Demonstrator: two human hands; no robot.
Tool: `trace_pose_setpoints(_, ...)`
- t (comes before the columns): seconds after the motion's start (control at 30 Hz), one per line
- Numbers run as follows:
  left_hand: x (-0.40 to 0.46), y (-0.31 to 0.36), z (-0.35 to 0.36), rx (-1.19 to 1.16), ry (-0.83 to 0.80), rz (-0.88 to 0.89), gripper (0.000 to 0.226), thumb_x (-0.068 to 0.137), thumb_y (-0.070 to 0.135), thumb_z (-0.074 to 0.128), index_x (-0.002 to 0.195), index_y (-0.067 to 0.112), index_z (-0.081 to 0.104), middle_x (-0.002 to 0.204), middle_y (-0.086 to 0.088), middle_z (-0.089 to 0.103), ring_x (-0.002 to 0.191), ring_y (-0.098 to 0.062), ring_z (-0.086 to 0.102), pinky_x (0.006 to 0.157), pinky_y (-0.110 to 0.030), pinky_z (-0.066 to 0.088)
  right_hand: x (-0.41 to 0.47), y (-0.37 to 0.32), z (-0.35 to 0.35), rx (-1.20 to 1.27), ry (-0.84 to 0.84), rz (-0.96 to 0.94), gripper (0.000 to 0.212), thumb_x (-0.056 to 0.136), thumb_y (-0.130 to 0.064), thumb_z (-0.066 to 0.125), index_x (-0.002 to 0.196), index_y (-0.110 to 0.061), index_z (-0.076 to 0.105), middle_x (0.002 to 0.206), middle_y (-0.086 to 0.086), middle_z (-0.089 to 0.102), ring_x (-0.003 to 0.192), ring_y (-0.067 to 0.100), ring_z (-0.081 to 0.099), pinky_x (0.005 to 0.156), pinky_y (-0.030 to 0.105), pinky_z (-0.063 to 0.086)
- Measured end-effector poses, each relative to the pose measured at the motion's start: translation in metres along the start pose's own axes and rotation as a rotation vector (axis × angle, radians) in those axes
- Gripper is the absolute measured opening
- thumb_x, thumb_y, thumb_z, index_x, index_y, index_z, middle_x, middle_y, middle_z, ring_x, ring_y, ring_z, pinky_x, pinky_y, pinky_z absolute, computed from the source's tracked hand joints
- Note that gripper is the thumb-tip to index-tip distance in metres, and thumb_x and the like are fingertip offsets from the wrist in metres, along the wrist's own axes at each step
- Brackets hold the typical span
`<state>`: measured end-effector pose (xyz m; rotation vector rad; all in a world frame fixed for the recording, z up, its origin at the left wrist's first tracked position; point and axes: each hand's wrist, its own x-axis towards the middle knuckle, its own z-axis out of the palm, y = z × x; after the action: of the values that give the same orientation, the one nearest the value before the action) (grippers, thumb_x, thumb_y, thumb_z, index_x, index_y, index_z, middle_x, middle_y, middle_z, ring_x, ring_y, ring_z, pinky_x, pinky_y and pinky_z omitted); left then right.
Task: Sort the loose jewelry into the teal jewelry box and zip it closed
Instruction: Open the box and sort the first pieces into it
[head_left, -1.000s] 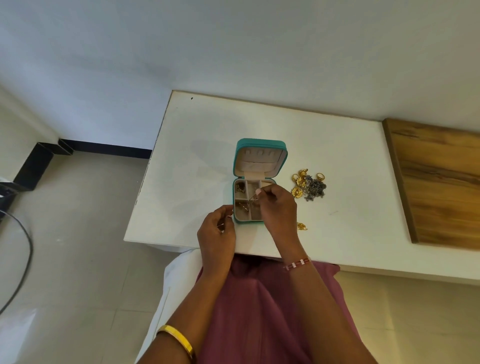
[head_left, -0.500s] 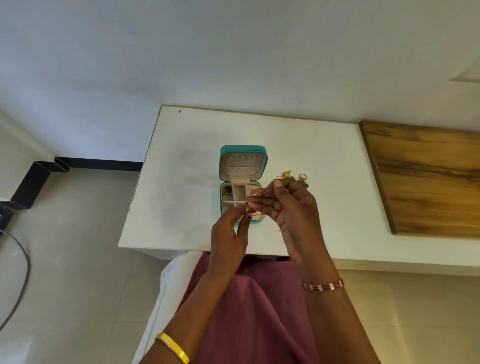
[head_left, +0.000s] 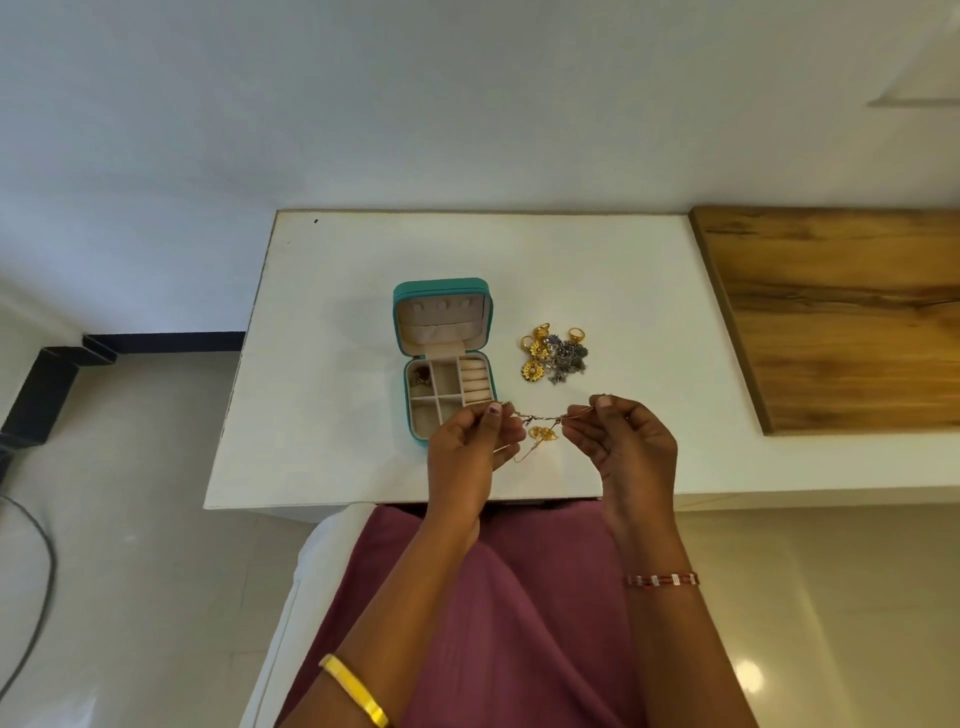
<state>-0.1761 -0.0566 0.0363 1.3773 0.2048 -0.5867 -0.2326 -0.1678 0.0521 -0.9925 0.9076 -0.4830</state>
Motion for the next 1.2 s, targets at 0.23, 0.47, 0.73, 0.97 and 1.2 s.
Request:
trace_pose_setpoints(0.23,0.019,0.005,0.029,-0.005,-0.075,0.045,0.016,0.093,0.013,0.048,0.093,0.010,0.064,0.084,-0.008,0.067,0.081,-0.017,0.066,0.081,-0.026,0.055,0.014,0.022,-0.005,-0.047,0.040,-0.019,0.009,0.090,-0.003,0.053,0.090,0.000,0.062,0.082,0.016,0.067,0.074,0.024,0.068,0.073,0.029,0.058)
trace_pose_setpoints(0.47,0.040,-0.001,0.030,0.409,-0.036,0.022,0.020,0.091,0.013,0.051,0.101,0.008,0.068,0.089,-0.004,0.069,0.084,-0.013,0.063,0.083,-0.027,0.051,0.039,0.037,0.001,-0.501,0.033,-0.139,0.009,0.086,-0.006,0.059,0.086,-0.011,0.067,0.085,0.012,0.070,0.080,0.024,0.067,0.077,0.030,0.054)
trace_pose_setpoints(0.73,0.034,0.002,0.030,0.825,-0.066,0.091,0.032,0.093,0.011,0.044,0.121,0.005,0.057,0.122,-0.012,0.062,0.113,-0.026,0.056,0.097,-0.030,0.042,0.044,0.051,0.000,-0.910,-0.029,-0.269,0.021,0.087,-0.002,0.055,0.104,-0.003,0.067,0.103,0.012,0.069,0.092,0.019,0.063,0.075,0.009,0.038)
trace_pose_setpoints(0.97,0.019,0.009,0.011,0.907,-0.023,0.267,0.030,0.094,0.011,0.044,0.118,0.008,0.061,0.120,-0.009,0.063,0.110,-0.017,0.057,0.075,0.000,0.026,0.034,0.047,0.002,-0.980,-0.019,-0.389,0.021,0.088,-0.004,0.054,0.106,-0.003,0.066,0.103,0.012,0.067,0.093,0.020,0.062,0.075,0.008,0.034)
trace_pose_setpoints(1.2,0.009,-0.004,-0.049,0.702,0.246,0.388,0.022,0.091,0.009,0.051,0.106,0.015,0.066,0.103,0.006,0.062,0.093,-0.004,0.054,0.070,0.008,0.034,0.013,0.047,0.032,-0.963,-0.171,-0.537,0.017,0.085,-0.002,0.058,0.099,-0.005,0.068,0.095,0.011,0.067,0.085,0.019,0.061,0.076,0.021,0.044)
